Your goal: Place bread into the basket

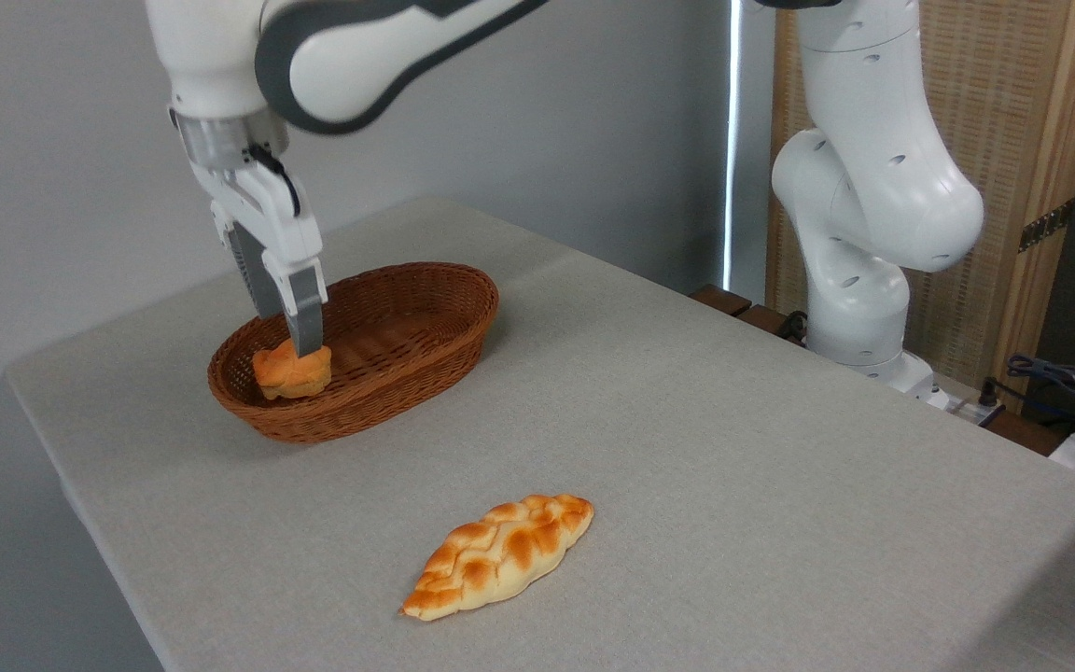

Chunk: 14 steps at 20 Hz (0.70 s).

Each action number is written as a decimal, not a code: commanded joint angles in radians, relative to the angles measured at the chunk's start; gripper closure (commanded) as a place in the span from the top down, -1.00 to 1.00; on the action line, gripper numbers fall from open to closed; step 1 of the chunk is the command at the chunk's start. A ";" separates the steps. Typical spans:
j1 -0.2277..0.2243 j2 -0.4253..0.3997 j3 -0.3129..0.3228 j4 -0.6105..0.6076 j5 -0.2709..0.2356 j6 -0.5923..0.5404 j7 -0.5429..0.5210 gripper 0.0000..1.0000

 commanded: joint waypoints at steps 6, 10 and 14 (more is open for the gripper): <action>0.040 -0.177 0.186 0.000 0.069 -0.207 0.326 1.00; 0.040 -0.196 0.243 0.003 0.069 -0.267 0.328 1.00; 0.040 -0.196 0.259 0.006 0.067 -0.301 0.323 1.00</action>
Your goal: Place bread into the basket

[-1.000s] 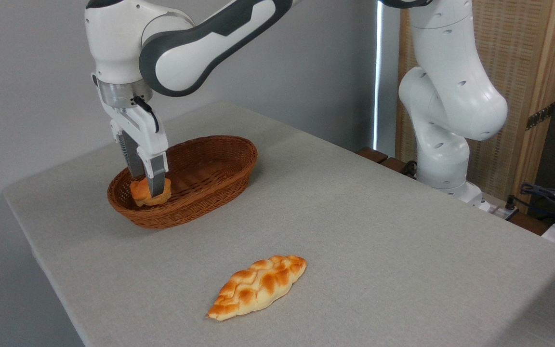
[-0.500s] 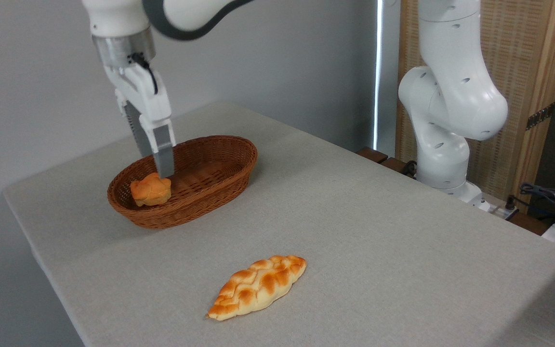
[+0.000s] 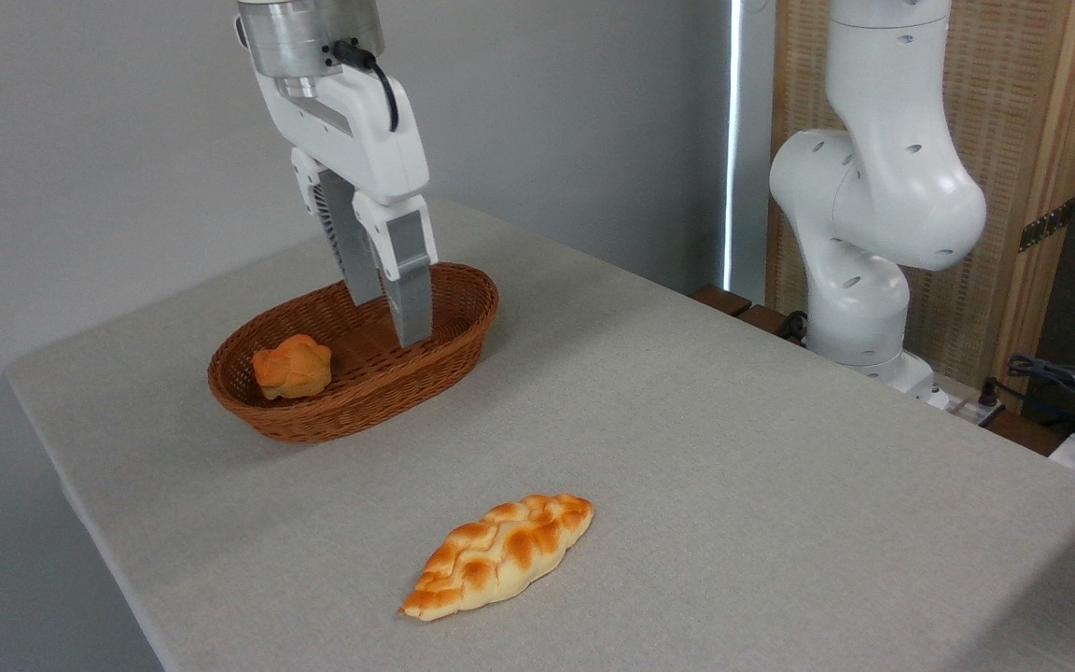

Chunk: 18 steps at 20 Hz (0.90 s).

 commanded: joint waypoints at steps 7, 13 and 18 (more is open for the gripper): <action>-0.012 -0.008 0.053 0.003 0.008 0.013 -0.001 1.00; -0.012 -0.008 0.065 0.003 0.007 0.044 -0.001 1.00; -0.011 -0.008 0.067 0.003 0.010 0.044 0.001 1.00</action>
